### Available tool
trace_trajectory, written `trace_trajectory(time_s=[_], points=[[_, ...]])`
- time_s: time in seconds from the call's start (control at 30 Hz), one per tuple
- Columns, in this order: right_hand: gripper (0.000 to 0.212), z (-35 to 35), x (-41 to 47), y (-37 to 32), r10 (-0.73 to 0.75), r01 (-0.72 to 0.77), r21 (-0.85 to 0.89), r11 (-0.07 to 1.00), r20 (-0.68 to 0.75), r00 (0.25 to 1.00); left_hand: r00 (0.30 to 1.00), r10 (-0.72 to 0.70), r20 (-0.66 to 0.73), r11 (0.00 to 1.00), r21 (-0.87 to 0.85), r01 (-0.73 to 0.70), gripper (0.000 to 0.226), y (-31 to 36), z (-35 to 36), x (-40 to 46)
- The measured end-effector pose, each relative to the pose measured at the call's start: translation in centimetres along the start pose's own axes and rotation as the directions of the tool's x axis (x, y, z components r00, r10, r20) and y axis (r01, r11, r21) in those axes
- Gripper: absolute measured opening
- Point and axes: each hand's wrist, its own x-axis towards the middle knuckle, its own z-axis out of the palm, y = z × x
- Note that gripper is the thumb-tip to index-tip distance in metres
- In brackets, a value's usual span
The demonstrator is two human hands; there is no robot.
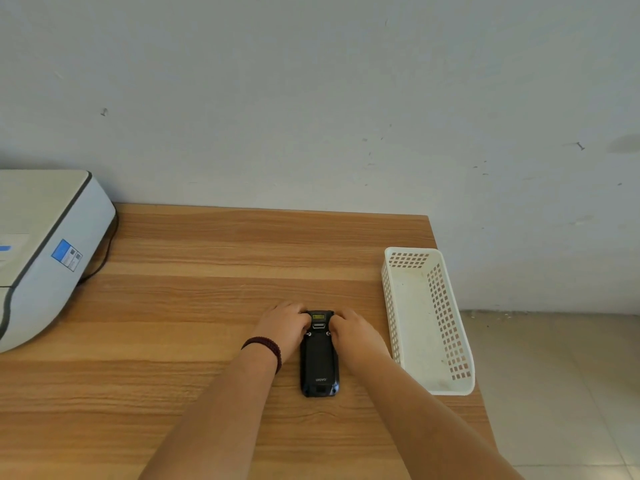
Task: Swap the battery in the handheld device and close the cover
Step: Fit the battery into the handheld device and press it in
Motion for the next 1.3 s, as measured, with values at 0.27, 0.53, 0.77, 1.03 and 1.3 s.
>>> trace_trajectory(time_s=[0.27, 0.53, 0.77, 1.03, 1.3], points=[[0.021, -0.2, 0.3, 0.0, -0.074, 0.078, -0.148, 0.986, 0.038, 0.997, 1.0, 0.014, 0.018, 1.0, -0.015, -0.014, 0.019, -0.1, -0.2, -0.1], [0.034, 0.5, 0.6, 1.0, -0.186, 0.188, -0.208, 0.96, 0.03, 0.982, 0.999, 0.01, 0.031, 1.0, -0.023, -0.009, 0.024, -0.2, 0.0, -0.1], [0.027, 0.7, 1.2, 1.1, -0.182, 0.191, -0.217, 0.957, 0.06, 0.981, 0.999, 0.032, 0.033, 0.999, 0.004, -0.032, 0.024, -0.2, 0.2, 0.0], [0.03, 0.8, 1.6, 1.1, -0.214, 0.229, -0.253, 0.94, 0.085, 0.973, 0.992, 0.117, 0.055, 0.985, 0.12, -0.122, 0.024, -0.1, 0.4, 0.1], [0.027, 1.7, 1.8, 1.6, -0.257, 0.265, -0.3, 0.917, 0.067, 0.964, 0.992, 0.114, 0.046, 0.981, 0.153, -0.12, 0.03, 0.1, 0.7, -0.2]])
